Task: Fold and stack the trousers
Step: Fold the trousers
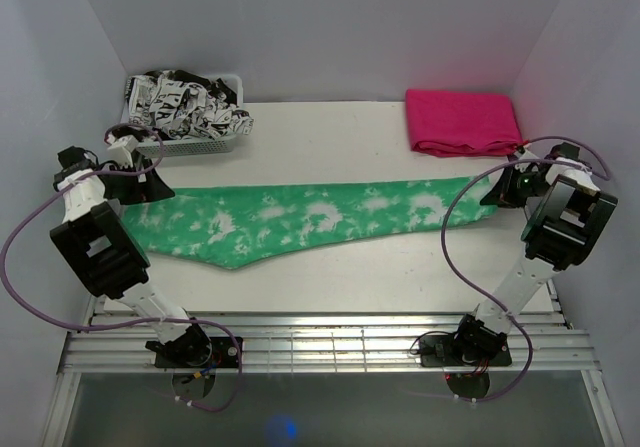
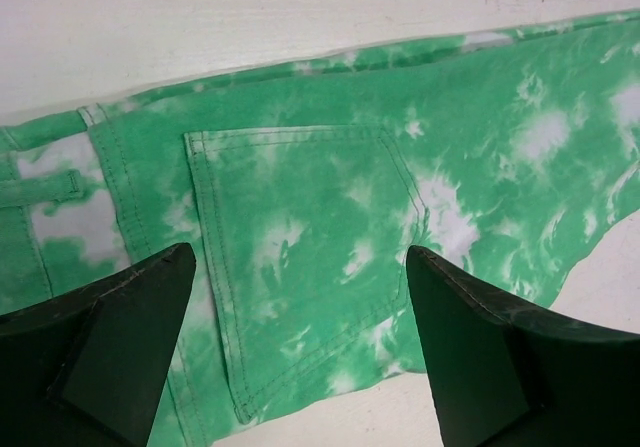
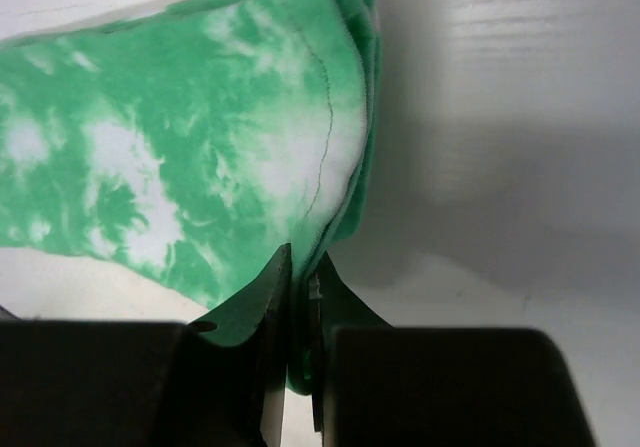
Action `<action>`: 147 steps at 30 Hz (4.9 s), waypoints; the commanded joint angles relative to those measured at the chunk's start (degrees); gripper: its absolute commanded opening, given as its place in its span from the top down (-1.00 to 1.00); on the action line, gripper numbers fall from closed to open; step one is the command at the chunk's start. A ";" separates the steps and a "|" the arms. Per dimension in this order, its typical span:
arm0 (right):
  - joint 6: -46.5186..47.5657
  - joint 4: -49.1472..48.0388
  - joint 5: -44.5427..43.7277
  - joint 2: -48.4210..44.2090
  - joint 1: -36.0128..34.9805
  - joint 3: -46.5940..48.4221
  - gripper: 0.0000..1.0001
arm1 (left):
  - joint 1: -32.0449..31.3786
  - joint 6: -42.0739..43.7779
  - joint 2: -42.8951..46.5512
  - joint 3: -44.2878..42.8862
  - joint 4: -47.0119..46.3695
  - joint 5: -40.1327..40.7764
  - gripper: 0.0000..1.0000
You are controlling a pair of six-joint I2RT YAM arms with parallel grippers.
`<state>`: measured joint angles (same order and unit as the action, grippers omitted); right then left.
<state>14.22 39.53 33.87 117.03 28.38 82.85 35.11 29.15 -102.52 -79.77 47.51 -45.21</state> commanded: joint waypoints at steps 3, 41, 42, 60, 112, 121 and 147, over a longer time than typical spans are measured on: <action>4.41 8.62 4.89 -11.38 5.62 1.34 0.84 | -0.83 2.40 7.68 1.27 -1.62 -5.32 -0.96; -36.79 -26.86 16.33 -17.20 -38.20 -4.62 0.84 | -9.54 -12.18 1.80 19.83 -12.00 6.01 -0.61; -37.85 -30.00 15.54 -16.49 -39.27 -5.06 0.84 | -9.54 -12.18 1.62 19.91 -12.00 5.92 -0.61; -50.51 -41.99 5.60 -7.52 -56.68 -6.82 0.84 | -9.54 -11.66 0.92 20.70 -12.35 6.54 -0.64; -11.41 -14.13 34.77 -8.32 -36.73 -16.49 -0.22 | -52.94 -46.97 5.60 22.91 -56.55 -18.86 -0.79; -9.74 -13.69 23.18 -1.55 -31.99 -20.44 -0.24 | -52.44 -53.06 -8.48 23.52 -58.41 -10.52 -0.73; -11.40 -13.16 16.75 -13.32 -20.12 -27.48 0.09 | -38.18 -27.82 15.43 19.14 -28.87 -16.48 -0.77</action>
<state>4.08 26.76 48.21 102.30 8.60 56.97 -0.73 -0.34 -86.56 -57.60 16.99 -57.19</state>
